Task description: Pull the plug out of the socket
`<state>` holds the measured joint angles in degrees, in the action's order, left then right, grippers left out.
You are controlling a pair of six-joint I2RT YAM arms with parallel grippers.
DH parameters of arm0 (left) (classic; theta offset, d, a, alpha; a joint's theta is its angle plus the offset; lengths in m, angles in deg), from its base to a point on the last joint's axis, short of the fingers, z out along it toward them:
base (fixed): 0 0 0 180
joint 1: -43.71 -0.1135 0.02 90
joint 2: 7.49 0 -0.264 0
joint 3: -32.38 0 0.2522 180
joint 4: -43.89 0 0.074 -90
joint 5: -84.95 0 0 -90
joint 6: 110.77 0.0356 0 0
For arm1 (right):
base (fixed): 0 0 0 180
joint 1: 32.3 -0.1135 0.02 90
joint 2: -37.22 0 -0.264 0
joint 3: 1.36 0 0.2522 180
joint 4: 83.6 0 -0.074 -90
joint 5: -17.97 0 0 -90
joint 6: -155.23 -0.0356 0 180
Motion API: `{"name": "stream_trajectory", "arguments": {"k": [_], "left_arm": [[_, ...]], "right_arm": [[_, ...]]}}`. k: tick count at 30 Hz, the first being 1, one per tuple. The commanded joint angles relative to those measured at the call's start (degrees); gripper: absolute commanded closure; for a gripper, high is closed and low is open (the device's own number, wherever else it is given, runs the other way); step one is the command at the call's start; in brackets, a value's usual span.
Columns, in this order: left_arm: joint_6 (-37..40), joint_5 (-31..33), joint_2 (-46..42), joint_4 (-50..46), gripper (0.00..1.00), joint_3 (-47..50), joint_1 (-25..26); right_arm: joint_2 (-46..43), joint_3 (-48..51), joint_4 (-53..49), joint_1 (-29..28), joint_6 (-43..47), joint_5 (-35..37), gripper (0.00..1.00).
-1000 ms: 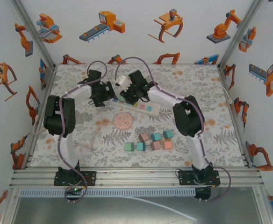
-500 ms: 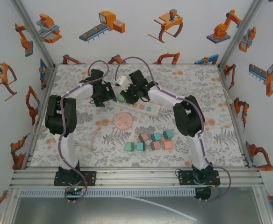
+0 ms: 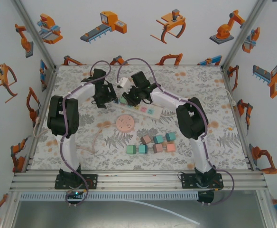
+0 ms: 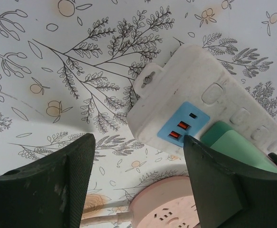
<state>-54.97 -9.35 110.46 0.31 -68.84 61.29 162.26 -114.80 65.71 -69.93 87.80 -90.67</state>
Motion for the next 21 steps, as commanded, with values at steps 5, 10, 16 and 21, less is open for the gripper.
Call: {"name": "stream_trajectory", "arguments": {"k": [5, 10, 16, 21], "left_arm": [[-0.4, 4.4, 4.2, -6.7, 0.31, -0.3, -0.4], [-0.6, 4.7, 4.0, -6.8, 0.31, -0.3, -0.4], [-1.0, 4.7, 4.0, -6.9, 0.30, -0.3, -0.5], [-1.4, 4.4, 3.6, -6.7, 0.30, -0.3, -0.6]], "right_arm": [[-6.1, -0.2, 4.0, 0.4, -0.8, -3.2, 0.80], [-7.3, 0.2, 6.3, 1.6, -4.8, -5.7, 0.81], [-8.7, 1.9, 8.3, 2.1, -5.2, -5.2, 0.82], [-10.4, 3.4, 9.3, 2.4, -4.1, -4.9, 0.84]]}}
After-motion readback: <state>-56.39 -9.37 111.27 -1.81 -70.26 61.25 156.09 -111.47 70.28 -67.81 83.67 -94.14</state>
